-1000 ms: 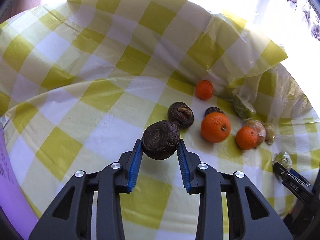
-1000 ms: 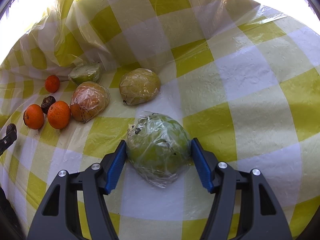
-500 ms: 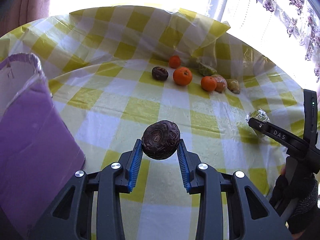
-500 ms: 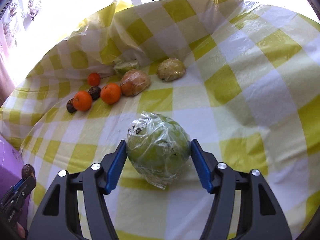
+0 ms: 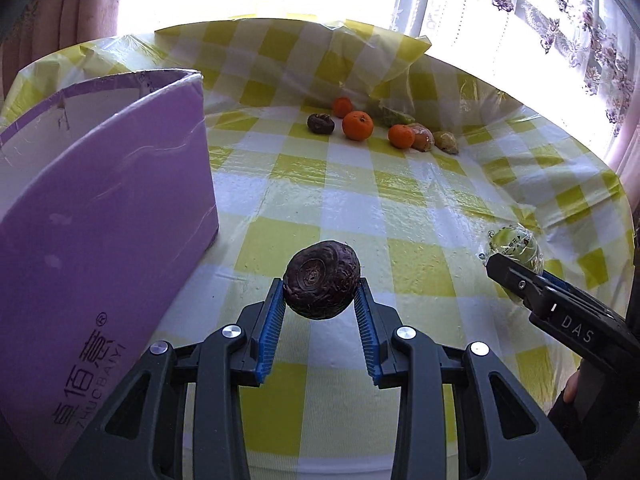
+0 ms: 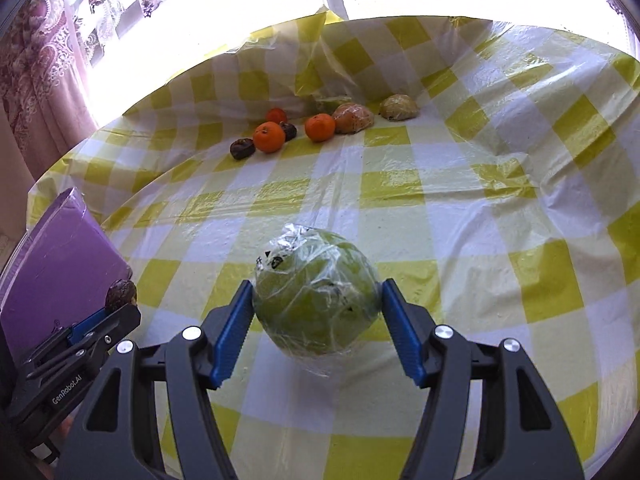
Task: Organize fruits
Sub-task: 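Carry the mangosteen and wrapped green fruit with both grippers over the purple box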
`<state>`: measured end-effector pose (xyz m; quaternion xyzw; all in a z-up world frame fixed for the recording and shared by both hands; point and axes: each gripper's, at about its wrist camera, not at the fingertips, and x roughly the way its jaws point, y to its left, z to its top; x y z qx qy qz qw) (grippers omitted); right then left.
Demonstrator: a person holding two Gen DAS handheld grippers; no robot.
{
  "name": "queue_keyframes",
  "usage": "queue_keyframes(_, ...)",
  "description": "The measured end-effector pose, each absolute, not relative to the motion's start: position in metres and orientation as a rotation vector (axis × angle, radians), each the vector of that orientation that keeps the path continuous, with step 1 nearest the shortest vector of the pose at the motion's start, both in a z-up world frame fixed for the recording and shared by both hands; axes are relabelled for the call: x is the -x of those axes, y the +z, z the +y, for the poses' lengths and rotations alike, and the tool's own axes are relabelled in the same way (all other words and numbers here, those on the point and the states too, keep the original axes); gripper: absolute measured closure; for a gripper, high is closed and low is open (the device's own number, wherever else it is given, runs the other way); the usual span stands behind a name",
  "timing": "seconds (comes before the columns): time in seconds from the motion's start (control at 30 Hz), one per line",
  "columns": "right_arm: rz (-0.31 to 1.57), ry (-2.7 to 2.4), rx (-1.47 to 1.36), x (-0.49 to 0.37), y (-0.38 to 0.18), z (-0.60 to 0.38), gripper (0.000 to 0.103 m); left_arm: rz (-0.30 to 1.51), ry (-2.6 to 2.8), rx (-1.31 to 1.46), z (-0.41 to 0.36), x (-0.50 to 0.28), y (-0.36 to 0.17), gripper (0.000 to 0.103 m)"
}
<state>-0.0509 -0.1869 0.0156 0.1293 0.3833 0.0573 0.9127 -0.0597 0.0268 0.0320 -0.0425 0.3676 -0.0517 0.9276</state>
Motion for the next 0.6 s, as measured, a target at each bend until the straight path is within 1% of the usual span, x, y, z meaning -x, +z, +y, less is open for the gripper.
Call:
queue_keyframes(0.17, 0.815, 0.163, -0.228, 0.066, 0.017, -0.162, 0.039, 0.701, -0.115, 0.060, 0.035, 0.090, 0.052, 0.070)
queue_keyframes(0.33, 0.780, 0.223, -0.196, 0.080, 0.038, -0.139, 0.039, 0.576, -0.126, 0.056, 0.049, 0.125, 0.095, 0.070)
queue_keyframes(0.5, 0.620, 0.297, -0.159, 0.098, 0.086, -0.109, 0.039, 0.421, -0.012, 0.058, 0.073, 0.158, 0.134, 0.070)
queue_keyframes(0.6, 0.457, 0.349, -0.144, 0.118, 0.110, -0.089, 0.038, 0.353, 0.083, 0.073, 0.094, 0.171, 0.146, 0.069)
